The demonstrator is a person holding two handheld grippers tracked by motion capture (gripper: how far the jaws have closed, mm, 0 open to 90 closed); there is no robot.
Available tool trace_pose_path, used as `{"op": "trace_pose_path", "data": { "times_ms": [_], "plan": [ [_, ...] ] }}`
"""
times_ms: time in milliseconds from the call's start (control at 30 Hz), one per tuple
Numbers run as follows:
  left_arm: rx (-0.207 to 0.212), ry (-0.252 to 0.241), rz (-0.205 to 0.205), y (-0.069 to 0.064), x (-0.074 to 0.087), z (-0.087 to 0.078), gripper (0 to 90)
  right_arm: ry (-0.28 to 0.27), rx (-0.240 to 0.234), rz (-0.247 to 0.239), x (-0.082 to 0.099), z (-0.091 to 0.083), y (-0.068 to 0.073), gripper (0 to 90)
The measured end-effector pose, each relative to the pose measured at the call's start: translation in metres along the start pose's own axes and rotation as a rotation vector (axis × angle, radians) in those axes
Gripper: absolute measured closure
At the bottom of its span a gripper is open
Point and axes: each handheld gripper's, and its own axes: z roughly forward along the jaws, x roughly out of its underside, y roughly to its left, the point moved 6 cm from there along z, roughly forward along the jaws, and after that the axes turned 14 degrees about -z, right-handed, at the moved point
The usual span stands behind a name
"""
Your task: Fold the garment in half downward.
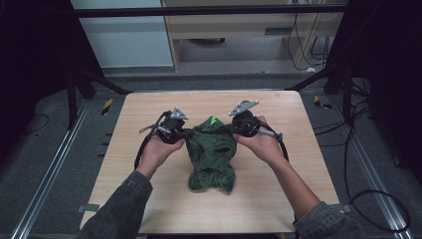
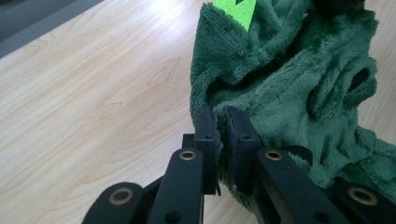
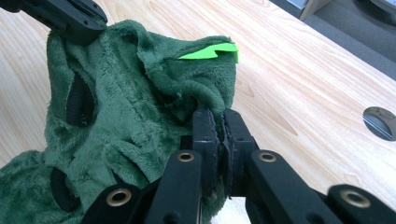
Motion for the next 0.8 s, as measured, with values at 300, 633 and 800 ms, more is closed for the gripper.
{"op": "trace_pose_path", "data": {
  "times_ms": [300,633,800],
  "plan": [
    [-0.021,-0.006,0.024,0.002,-0.004,-0.002,84.3,-0.001,0.014,-0.017,-0.008,0.000,-0.004,85.5],
    [-0.008,0.010,0.030,-0.003,0.012,-0.002,84.2,0.000,-0.004,-0.053,0.001,-0.004,0.016,85.4],
    [-0.004,0.014,0.043,-0.008,0.019,-0.004,84.2,-0.010,-0.016,-0.064,0.003,-0.009,0.025,85.3]
  ]
}}
